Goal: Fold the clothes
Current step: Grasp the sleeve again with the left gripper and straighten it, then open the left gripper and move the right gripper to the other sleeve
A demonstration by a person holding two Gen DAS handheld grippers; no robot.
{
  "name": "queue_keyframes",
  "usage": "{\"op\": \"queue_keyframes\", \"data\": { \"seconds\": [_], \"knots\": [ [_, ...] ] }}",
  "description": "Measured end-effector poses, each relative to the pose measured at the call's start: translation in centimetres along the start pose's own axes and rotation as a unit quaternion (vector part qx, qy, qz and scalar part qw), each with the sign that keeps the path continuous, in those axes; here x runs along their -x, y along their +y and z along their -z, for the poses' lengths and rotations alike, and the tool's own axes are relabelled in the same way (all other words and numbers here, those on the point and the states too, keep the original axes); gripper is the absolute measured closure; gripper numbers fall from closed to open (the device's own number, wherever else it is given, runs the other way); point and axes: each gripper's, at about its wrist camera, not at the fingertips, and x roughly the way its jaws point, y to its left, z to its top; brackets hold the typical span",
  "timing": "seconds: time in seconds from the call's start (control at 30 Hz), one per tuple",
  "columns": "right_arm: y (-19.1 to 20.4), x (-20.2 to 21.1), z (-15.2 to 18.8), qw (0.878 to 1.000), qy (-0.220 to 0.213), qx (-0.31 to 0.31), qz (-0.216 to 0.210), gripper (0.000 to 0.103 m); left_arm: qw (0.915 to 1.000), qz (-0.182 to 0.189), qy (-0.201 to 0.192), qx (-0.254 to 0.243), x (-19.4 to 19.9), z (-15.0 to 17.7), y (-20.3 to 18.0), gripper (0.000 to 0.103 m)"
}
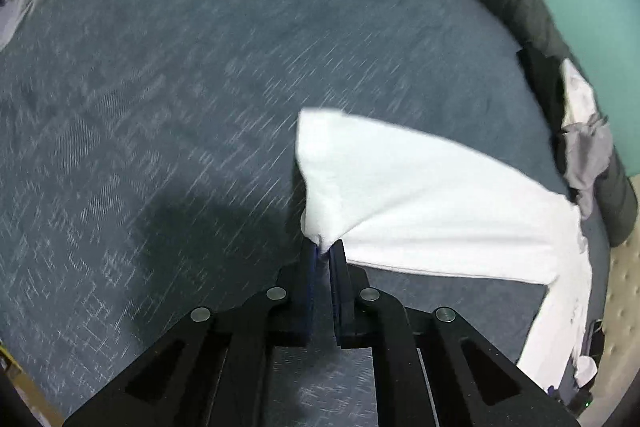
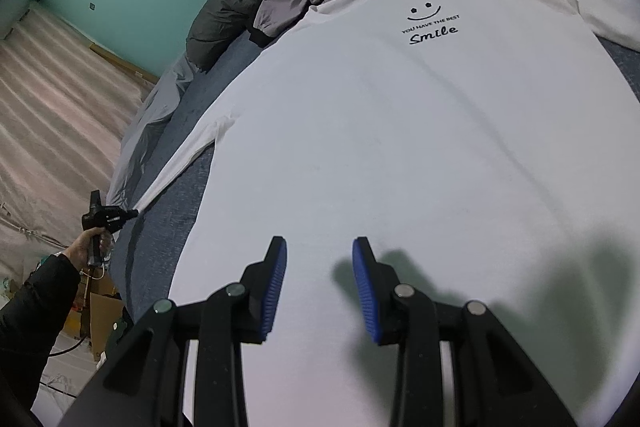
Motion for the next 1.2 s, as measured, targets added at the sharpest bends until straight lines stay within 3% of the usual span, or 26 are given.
{"op": "queue_keyframes", "data": {
  "seconds": [0.07,0.23,0.3,0.4,0.5,0.6,0.77,0.83,0.97,1.03,1.13,1.2],
  "knots": [
    [0.1,0.0,0.0,1.000,0.000,0.002,0.000,0.069,0.9998,-0.007,0.010,0.015,-1.3,0.6,0.5,0.093],
    [0.4,0.0,-0.2,1.000,-0.002,0.007,0.001,0.069,0.9995,-0.016,-0.025,0.005,-0.9,1.0,0.2,0.085],
    [0.4,0.0,-0.2,1.000,-0.001,0.008,0.000,0.069,0.9985,-0.036,-0.040,-0.006,-0.1,0.9,-0.1,0.074],
    [0.5,-0.1,-0.2,1.000,0.000,0.011,-0.002,0.069,0.9939,-0.061,-0.092,-0.001,2.1,0.8,-0.2,0.074],
    [0.6,-0.2,-0.2,1.000,0.001,0.013,-0.003,0.069,0.9884,-0.062,-0.137,-0.024,3.3,0.8,-1.7,0.074],
    [0.7,-0.3,-0.1,1.000,0.003,0.013,-0.002,0.069,0.9896,-0.041,-0.125,-0.059,1.7,0.5,-4.5,0.074],
    [0.3,-0.2,-0.2,1.000,0.002,0.009,0.001,0.069,0.9935,-0.070,-0.075,-0.050,-2.3,0.4,-4.6,0.074],
    [0.2,0.1,-0.4,1.000,-0.001,0.007,0.000,0.069,0.9931,-0.073,-0.084,-0.036,-2.5,0.7,-4.3,0.074],
    [-0.1,0.9,-0.8,1.000,-0.013,0.001,-0.003,0.069,0.9857,-0.130,-0.093,-0.052,-1.6,1.0,-5.3,0.074],
    [-0.4,1.6,-1.0,1.000,-0.020,-0.007,-0.003,0.069,0.9841,-0.139,-0.103,-0.042,-0.6,1.4,-5.5,0.073],
    [-0.8,3.8,-1.8,0.999,-0.047,-0.017,-0.002,0.069,0.9835,-0.129,-0.117,-0.050,0.7,2.4,-7.1,0.070],
    [-1.1,5.7,-2.5,0.998,-0.065,-0.022,0.002,0.069,0.9841,-0.118,-0.117,-0.063,1.6,4.2,-7.6,0.062]
  ]
}}
